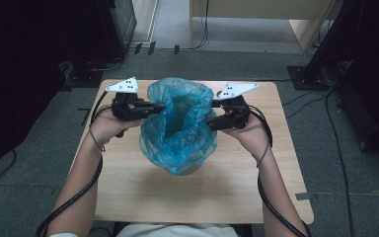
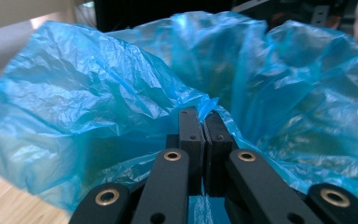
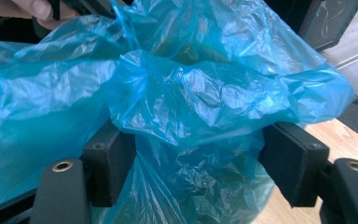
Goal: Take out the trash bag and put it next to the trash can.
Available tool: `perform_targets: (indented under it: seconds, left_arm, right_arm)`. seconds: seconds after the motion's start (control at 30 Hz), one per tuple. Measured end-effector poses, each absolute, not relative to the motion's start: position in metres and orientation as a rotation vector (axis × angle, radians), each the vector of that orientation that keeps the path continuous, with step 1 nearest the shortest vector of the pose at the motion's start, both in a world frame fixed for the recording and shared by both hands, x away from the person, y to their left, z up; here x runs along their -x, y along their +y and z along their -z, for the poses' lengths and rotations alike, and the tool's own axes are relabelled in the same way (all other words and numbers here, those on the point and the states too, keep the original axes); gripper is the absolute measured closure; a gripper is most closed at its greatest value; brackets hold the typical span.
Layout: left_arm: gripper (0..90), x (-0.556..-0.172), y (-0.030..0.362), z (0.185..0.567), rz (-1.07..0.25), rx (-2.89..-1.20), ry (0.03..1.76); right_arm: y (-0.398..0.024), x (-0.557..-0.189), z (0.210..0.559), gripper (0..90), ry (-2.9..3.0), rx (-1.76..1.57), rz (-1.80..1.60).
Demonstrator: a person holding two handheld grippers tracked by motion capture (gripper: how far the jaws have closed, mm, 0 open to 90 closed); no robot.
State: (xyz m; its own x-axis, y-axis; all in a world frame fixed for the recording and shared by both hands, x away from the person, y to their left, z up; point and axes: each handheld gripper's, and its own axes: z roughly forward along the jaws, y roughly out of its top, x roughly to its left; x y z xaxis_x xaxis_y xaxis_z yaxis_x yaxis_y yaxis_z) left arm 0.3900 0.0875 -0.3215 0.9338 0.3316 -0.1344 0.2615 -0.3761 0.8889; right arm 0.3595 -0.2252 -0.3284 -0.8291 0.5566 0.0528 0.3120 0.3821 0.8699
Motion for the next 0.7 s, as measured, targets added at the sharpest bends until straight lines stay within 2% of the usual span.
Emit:
perform_targets:
  seconds: [0.7]
  left_arm:
    - [88.0,-0.374,0.047,0.324,0.037,-1.978,0.314]
  right_arm:
    - [-0.180,-0.352,0.331,29.1,2.461,-0.620,-1.521]
